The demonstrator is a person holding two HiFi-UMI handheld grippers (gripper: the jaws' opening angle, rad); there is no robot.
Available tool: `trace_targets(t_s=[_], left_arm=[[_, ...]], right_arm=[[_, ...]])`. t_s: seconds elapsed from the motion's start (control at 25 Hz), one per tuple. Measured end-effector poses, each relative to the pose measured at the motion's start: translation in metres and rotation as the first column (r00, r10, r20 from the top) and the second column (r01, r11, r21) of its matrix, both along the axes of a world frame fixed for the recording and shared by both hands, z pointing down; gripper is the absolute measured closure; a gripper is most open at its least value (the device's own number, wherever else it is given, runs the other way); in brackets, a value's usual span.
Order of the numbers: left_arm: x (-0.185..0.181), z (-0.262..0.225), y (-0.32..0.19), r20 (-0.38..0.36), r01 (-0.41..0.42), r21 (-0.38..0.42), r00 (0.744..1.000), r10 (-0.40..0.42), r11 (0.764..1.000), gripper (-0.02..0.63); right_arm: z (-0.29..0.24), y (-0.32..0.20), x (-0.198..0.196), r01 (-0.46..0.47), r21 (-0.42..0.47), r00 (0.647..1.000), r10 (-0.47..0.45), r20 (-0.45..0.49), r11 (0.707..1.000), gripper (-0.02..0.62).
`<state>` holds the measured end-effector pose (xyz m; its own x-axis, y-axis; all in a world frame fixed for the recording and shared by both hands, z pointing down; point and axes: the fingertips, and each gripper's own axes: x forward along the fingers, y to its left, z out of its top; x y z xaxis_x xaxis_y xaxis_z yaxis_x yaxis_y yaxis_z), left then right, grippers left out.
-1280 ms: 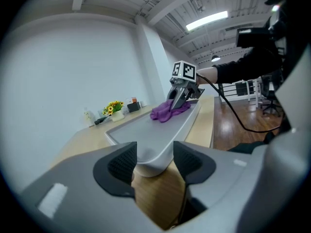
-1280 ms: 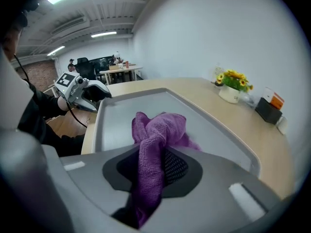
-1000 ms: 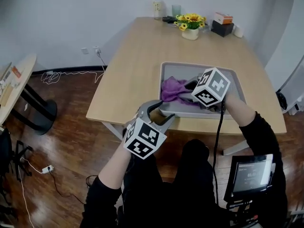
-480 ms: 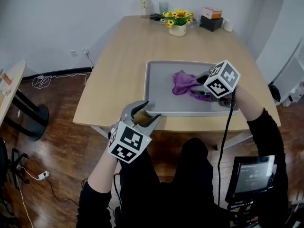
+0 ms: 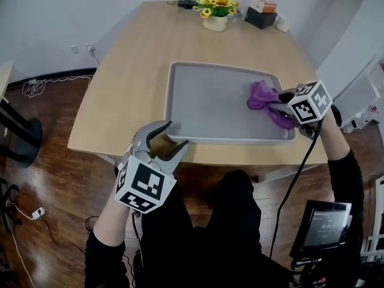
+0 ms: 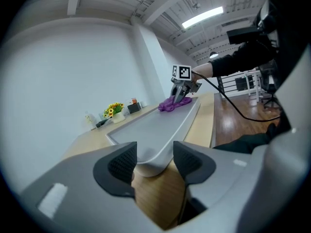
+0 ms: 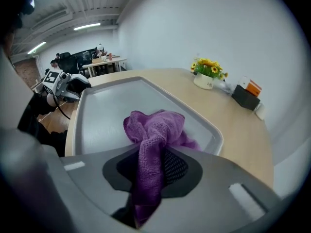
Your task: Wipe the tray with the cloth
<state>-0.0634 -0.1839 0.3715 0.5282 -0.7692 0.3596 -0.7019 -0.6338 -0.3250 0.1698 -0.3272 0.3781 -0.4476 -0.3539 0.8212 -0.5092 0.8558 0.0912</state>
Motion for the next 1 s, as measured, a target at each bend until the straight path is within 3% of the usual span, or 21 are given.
trace_targets(t_s=[0.16,0.4,0.56,0.76,1.0], left_arm=[[0.005,0.001,-0.002,-0.006,-0.001,-0.005,1.0,0.001,1.0,0.387],[0.007,0.004,-0.001,0.015,-0.003,0.012,1.0,0.003,1.0,0.387],[0.003,0.005,-0.001,0.009,-0.002,0.004,1.0,0.002,1.0,0.388],[0.001,0.006,0.0,0.013,0.001,0.011,1.0,-0.002,1.0,0.388],[-0.001,0.005,0.002,0.024,0.004,0.026,1.0,-0.005,1.0,0.387]], right_arm=[[-0.002,-0.001,-0.074,0.116,0.021,0.992,-0.117,0.054,0.993,0.52],[0.001,0.014,-0.203,0.282,0.02,0.952,-0.283,0.115,0.959,0.522],[0.004,0.021,-0.246,0.329,0.039,0.939,-0.332,0.09,0.943,0.522],[0.004,0.019,-0.223,0.318,0.023,0.945,-0.319,0.071,0.948,0.52],[0.004,-0.022,-0.081,0.069,-0.015,0.997,-0.068,0.041,0.998,0.518]])
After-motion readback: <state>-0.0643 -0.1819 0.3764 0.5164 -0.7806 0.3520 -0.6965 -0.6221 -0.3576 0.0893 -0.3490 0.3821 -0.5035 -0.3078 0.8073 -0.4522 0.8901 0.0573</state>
